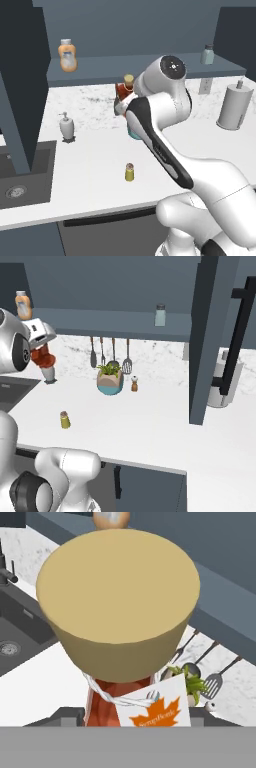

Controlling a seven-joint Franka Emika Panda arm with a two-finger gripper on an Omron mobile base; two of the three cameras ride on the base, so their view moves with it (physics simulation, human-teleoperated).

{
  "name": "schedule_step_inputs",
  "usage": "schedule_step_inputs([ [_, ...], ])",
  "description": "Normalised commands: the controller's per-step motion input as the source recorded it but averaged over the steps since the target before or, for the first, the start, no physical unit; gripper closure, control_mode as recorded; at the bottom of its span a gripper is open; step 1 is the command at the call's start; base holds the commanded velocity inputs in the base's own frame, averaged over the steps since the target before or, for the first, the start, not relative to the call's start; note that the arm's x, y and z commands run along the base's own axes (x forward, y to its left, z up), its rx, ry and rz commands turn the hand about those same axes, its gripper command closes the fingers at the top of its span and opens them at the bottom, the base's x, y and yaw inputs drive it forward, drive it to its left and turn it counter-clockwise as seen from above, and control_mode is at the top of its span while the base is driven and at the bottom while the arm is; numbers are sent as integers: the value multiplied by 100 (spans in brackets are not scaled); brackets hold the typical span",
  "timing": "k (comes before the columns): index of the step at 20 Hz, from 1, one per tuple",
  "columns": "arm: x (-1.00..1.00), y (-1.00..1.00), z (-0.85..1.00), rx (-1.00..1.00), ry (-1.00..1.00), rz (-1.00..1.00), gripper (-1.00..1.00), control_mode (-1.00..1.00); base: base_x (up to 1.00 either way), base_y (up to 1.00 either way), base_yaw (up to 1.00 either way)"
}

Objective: Put the shaker and condiment bottle from the counter next to their counterparts in the cabinet.

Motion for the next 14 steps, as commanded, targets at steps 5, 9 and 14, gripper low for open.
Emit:
schedule_step_inputs([
  [5,0,1,27,0,0,0,100,-100,0,0,0],
  [9,0,0,24,0,0,3,100,-100,0,0,0],
  [14,0,0,15,0,3,2,100,-100,0,0,0],
])
